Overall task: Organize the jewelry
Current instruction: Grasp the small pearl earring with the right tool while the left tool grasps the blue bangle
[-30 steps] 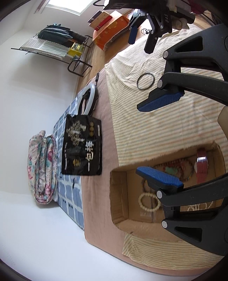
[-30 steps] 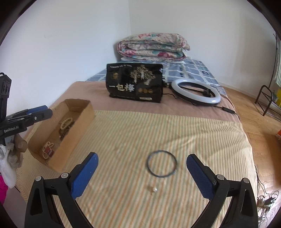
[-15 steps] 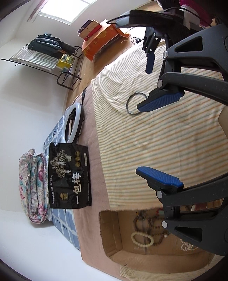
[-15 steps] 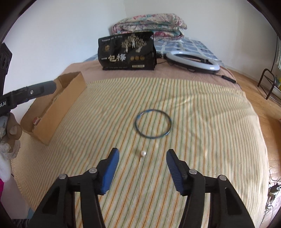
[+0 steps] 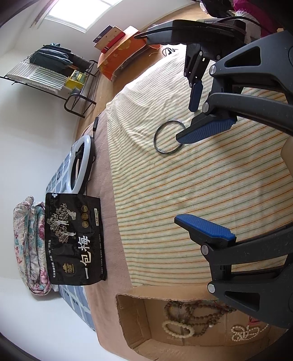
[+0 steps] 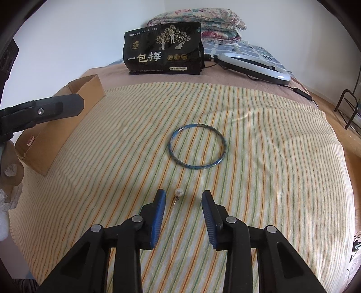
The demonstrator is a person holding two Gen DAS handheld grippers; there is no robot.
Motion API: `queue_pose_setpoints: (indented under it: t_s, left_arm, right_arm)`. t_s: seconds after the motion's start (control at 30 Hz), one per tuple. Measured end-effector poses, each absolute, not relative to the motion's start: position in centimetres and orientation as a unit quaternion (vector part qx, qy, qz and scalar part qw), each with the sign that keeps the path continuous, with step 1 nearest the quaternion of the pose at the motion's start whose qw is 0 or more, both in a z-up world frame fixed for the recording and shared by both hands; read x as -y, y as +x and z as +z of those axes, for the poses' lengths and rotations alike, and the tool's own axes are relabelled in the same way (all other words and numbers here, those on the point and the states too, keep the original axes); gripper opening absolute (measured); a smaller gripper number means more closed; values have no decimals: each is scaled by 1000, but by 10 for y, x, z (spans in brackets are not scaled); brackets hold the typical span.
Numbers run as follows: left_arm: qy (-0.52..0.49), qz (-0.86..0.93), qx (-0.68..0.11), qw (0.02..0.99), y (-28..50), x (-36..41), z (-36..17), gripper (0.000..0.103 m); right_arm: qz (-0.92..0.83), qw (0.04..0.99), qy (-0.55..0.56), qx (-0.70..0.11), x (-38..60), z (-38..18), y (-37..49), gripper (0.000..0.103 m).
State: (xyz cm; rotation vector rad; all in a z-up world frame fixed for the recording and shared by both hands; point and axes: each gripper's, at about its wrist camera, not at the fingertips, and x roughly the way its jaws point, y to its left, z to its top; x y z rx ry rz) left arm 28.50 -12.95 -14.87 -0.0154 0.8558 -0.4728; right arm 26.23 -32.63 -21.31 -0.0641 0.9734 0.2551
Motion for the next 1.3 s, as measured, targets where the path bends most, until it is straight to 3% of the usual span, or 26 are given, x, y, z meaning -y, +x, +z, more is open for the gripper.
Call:
queue_pose_setpoints:
  t_s: [0.2,0.5,1.3]
  left_arm:
    - [-10,-225,-419,879,294,133,-157,67]
    - [-7,-231,-429,873,299,145,-169,67]
    - [22,-285,-462,840,310,227,-214,67]
  right_arm:
    - [119,875,-46,-467,323,-221,267,29]
    - [109,877,-61,-463,330,-222,270,11]
    - [65,884,-35,-462,403,-222,267,8]
